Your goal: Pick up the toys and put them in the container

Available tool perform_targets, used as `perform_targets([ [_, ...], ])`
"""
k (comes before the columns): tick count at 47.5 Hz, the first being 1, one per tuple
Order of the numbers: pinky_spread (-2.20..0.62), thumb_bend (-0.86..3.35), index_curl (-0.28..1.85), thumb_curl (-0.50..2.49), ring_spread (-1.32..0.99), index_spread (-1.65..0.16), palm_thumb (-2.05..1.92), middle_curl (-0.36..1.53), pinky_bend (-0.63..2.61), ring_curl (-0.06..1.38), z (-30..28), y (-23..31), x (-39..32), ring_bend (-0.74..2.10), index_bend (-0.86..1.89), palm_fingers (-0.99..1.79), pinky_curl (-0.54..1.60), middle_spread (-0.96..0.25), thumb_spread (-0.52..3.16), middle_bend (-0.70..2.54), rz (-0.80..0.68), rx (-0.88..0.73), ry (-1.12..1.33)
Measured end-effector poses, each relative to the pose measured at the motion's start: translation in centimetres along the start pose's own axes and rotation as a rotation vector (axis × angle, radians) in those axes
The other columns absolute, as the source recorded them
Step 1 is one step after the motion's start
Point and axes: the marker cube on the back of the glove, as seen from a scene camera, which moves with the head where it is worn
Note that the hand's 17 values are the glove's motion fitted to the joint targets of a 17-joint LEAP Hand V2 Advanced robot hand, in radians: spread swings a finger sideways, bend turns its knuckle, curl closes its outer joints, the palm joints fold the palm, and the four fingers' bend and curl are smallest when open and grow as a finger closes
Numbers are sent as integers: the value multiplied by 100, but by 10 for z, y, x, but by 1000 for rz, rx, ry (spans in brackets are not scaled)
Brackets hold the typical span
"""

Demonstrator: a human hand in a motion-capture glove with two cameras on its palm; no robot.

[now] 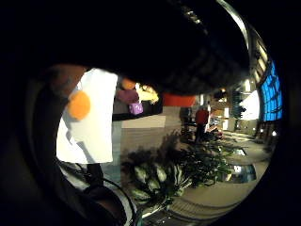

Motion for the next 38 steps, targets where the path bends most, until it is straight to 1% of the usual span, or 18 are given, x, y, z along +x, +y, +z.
perform_targets([
  [3,3,-4,22,32,-6,-26,-3,41,92,34,29,6,9,32,10,-14,35,4,118,17,34,20,-64],
  [7,4,-4,21,31,-6,-26,-3,41,91,34,58,10,12,31,10,-13,34,4,117,17,11,-25,-120],
  [13,4,1,20,32,-5,-26,5,39,92,34,91,7,8,31,11,-12,35,5,122,16,4,-90,-79],
  [18,3,1,22,32,-4,-26,7,37,91,34,101,7,12,29,17,-10,34,6,126,14,35,-87,-62],
  [21,3,0,27,32,-4,-26,8,35,86,33,102,6,16,25,30,-6,33,5,127,12,58,-87,-82],
  [25,3,-1,31,32,-4,-25,8,33,83,32,104,6,20,20,41,-4,33,6,127,11,70,-83,-109],
  [28,3,2,38,32,-3,-23,13,31,79,30,105,5,20,14,63,0,32,6,129,10,64,-41,-122],
  [38,3,14,53,36,-4,-20,37,32,65,22,97,0,13,10,109,8,28,3,140,22,59,102,-21],
])
